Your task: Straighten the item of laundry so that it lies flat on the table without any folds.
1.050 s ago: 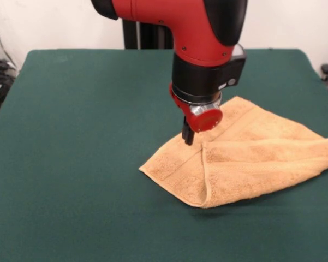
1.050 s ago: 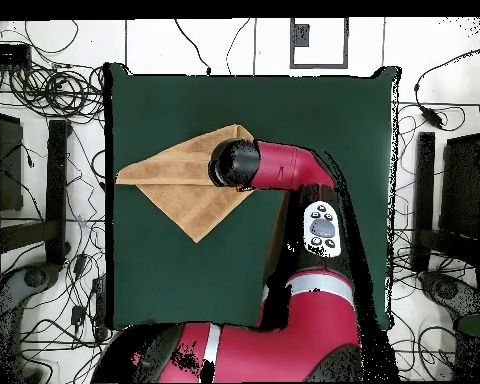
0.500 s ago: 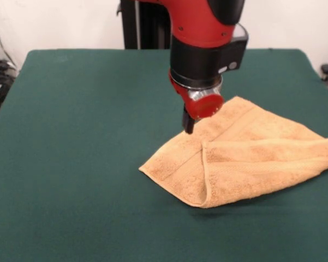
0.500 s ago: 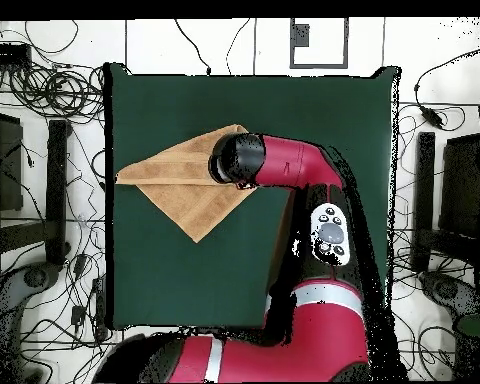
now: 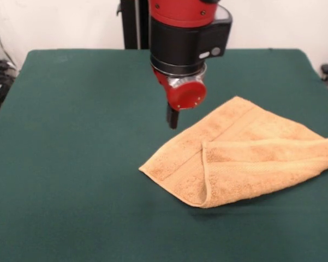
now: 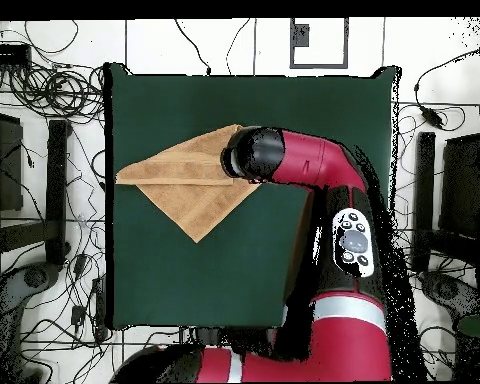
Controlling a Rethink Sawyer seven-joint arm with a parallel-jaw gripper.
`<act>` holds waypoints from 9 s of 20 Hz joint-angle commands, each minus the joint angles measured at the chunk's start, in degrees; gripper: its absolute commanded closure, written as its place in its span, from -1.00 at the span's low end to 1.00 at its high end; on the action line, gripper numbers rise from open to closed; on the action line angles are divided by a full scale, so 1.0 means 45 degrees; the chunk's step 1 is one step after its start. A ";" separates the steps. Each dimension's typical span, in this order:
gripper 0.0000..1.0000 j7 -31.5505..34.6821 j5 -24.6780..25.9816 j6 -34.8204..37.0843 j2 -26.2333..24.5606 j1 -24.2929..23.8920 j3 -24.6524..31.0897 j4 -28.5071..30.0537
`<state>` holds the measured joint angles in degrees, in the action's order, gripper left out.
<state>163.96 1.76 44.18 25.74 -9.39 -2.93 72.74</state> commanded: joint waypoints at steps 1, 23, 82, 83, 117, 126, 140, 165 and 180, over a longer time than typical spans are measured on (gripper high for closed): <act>1.00 -0.0779 -0.0132 0.0605 -0.0467 0.0068 0.1328 0.1045; 1.00 0.1435 -0.0602 -0.0304 -0.1120 0.1391 0.0668 0.0915; 1.00 0.1180 -0.1335 0.0210 0.0214 0.2068 -0.0198 0.2829; 1.00 0.1156 -0.1380 0.0487 0.0306 0.2054 -0.0195 0.2778; 1.00 0.0492 0.1457 -0.0124 -0.0728 0.3121 -0.1856 0.0651; 1.00 0.0435 0.1410 -0.0118 -0.0730 0.3122 -0.1890 0.0648; 1.00 0.0408 0.1502 -0.0776 -0.0869 0.3041 -0.1817 0.0744; -1.00 0.0425 0.2841 -0.1689 -0.1361 0.3394 -0.2329 0.0230; -1.00 0.1412 -0.1120 -0.3099 -0.0273 0.1019 0.0894 0.3079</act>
<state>163.96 4.24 33.78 25.63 -2.11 -10.22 75.99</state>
